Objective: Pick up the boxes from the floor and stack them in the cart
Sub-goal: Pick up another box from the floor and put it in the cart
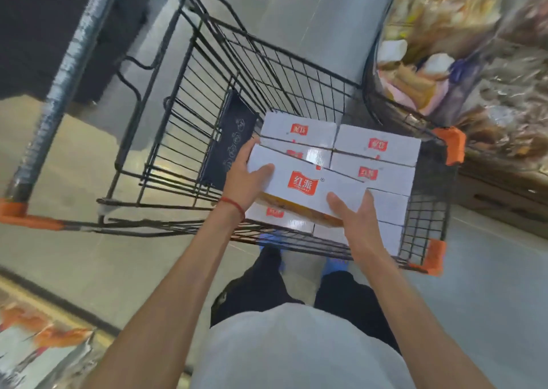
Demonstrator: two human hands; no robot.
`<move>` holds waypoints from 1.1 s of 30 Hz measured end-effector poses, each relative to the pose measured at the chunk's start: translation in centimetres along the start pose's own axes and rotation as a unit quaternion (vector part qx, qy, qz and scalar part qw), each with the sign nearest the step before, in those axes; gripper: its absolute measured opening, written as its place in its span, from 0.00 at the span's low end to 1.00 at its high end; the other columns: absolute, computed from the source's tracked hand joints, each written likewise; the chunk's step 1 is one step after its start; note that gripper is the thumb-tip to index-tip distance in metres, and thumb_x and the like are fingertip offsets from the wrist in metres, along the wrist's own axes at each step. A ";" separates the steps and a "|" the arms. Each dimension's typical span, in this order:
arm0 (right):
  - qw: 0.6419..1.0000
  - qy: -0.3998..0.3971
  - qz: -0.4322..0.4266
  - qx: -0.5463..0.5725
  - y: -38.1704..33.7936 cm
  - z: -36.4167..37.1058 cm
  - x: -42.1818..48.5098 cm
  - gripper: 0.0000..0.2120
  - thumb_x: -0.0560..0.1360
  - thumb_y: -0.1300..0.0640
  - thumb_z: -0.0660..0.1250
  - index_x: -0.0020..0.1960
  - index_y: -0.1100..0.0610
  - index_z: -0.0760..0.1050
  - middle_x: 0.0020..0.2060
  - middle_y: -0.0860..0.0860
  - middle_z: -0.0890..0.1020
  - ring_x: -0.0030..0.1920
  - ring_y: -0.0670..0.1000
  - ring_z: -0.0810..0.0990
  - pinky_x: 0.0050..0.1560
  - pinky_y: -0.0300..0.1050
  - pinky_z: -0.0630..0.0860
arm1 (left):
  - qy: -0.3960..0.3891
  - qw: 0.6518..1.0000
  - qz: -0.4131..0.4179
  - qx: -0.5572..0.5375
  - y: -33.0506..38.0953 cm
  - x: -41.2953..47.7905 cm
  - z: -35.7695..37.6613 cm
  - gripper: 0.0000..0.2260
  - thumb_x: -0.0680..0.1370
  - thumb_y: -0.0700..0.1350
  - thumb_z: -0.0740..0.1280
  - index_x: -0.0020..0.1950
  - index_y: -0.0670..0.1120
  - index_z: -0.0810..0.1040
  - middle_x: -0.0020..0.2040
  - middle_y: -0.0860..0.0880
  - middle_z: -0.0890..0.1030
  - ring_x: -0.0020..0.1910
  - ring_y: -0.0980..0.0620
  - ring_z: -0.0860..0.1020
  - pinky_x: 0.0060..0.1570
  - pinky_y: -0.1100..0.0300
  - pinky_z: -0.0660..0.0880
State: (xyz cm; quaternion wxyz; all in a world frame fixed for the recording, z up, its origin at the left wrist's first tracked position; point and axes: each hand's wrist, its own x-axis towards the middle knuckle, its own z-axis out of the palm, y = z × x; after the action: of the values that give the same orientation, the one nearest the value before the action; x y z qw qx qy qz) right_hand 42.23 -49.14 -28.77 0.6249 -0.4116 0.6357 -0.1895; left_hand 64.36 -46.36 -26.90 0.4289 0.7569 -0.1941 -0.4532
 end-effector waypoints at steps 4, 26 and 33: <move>0.999 0.002 0.038 0.005 1.3 2.5 1.1 0.37 0.80 0.51 0.71 0.82 0.49 0.53 0.67 0.40 0.74 0.62 0.41 0.75 0.63 0.35 0.69 | -0.051 0.997 -0.050 0.034 -3.1 2.2 -1.4 0.19 0.78 0.35 0.67 0.64 0.53 0.71 0.52 0.58 0.77 0.50 0.58 0.78 0.54 0.55 0.80; 0.988 -0.035 0.087 -0.122 4.6 6.2 1.0 0.41 0.80 0.53 0.70 0.82 0.50 0.46 0.74 0.52 0.71 0.72 0.55 0.72 0.71 0.53 0.70 | -0.021 0.984 -0.168 0.054 -9.7 4.0 -4.5 0.30 0.70 0.32 0.76 0.66 0.51 0.70 0.63 0.48 0.76 0.61 0.48 0.75 0.47 0.63 0.78; 0.991 -0.014 0.089 -0.100 4.7 6.0 0.6 0.37 0.81 0.55 0.70 0.82 0.52 0.52 0.75 0.52 0.70 0.73 0.54 0.71 0.71 0.52 0.71 | -0.017 0.981 -0.149 0.120 -9.2 3.0 -4.1 0.31 0.75 0.37 0.73 0.75 0.49 0.65 0.62 0.50 0.72 0.62 0.49 0.73 0.59 0.57 0.75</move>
State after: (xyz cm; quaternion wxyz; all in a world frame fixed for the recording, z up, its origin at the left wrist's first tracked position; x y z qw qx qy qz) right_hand 46.63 -45.21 -33.56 0.6039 -0.4170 0.6763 -0.0627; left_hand 68.52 -41.40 -35.13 0.2590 0.8157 -0.1397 -0.4980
